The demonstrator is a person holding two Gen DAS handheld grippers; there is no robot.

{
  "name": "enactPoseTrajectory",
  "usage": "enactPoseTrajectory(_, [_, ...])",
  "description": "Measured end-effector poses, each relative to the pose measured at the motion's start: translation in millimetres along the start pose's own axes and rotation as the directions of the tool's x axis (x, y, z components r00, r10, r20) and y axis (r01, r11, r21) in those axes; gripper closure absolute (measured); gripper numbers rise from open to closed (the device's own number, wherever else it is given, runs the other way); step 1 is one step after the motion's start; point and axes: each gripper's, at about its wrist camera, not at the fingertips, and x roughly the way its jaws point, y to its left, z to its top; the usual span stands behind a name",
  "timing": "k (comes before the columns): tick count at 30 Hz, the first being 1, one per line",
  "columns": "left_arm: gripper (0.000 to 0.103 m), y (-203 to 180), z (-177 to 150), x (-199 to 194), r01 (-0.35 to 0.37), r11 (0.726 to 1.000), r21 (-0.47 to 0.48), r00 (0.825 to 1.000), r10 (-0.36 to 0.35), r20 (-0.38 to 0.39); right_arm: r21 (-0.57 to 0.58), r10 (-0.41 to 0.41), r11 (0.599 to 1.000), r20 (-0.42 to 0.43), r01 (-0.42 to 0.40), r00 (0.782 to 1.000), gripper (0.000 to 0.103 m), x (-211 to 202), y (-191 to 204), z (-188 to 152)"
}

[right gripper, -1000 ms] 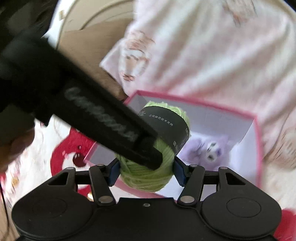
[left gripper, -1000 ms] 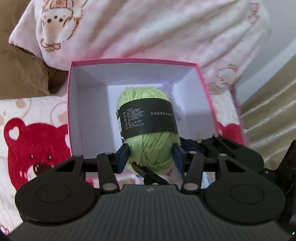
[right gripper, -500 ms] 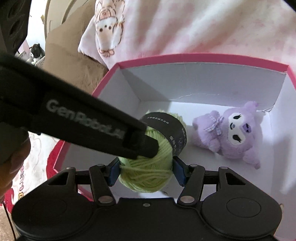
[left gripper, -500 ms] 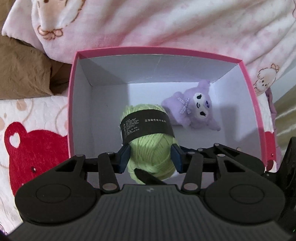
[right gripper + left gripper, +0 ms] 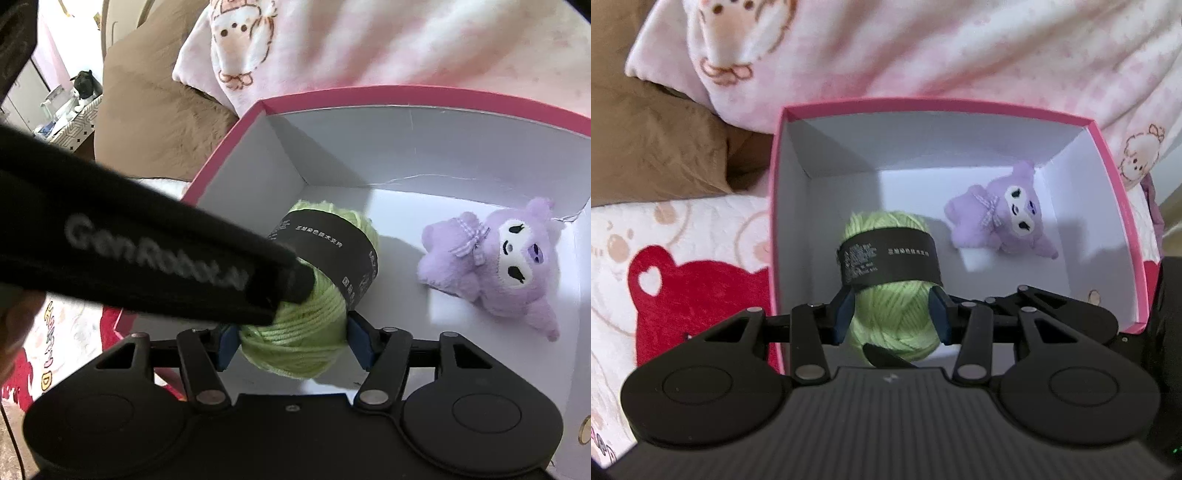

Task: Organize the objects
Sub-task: 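Lower the green yarn ball into the pink box beside the plush and open, then move both grippers out of the box toward the clear floss box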

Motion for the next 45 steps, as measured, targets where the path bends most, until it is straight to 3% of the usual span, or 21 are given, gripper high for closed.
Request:
enactPoseTrajectory(8, [0.057, 2.0, -10.8, -30.6, 0.041, 0.999, 0.001, 0.997, -0.041, 0.07, -0.033, 0.021, 0.999, 0.076, -0.019, 0.997, 0.032, -46.5, 9.8, -10.5])
enactPoseTrajectory(14, [0.055, -4.5, -33.0, -74.9, 0.069, 0.994, 0.081, 0.992, -0.077, 0.103, -0.08, -0.03, 0.996, 0.136, 0.041, 0.99, 0.032, -107.9, 33.5, -28.1])
enactPoseTrajectory(18, [0.053, -5.5, -52.9, -105.9, 0.078, 0.987, 0.139, 0.992, -0.091, 0.09, -0.119, -0.056, 0.99, 0.161, 0.076, 0.985, 0.032, -161.1, 26.3, -37.8])
enactPoseTrajectory(21, [0.051, -1.9, -68.2, -130.1, 0.083, 0.986, 0.142, 0.985, -0.102, 0.136, -0.153, -0.074, 0.983, 0.174, 0.102, 0.982, 0.032, -187.3, 34.5, -45.8])
enactPoseTrajectory(27, [0.051, 13.5, -96.5, -159.6, 0.116, 0.985, 0.129, 0.983, -0.132, 0.124, -0.191, -0.072, 0.976, 0.184, 0.108, 0.98, 0.032, -216.0, 53.6, -63.7])
enactPoseTrajectory(40, [0.044, 33.0, -148.5, -190.6, 0.128, 0.983, 0.13, 0.988, -0.138, 0.069, -0.225, 0.001, 0.974, 0.082, 0.017, 0.997, 0.026, -230.0, 86.6, -107.3])
enactPoseTrajectory(45, [0.04, 26.4, -174.4, -178.3, 0.123, 0.975, 0.183, 0.989, -0.135, 0.055, -0.192, -0.03, 0.981, 0.037, 0.036, 0.999, 0.025, -213.6, 94.0, -123.9])
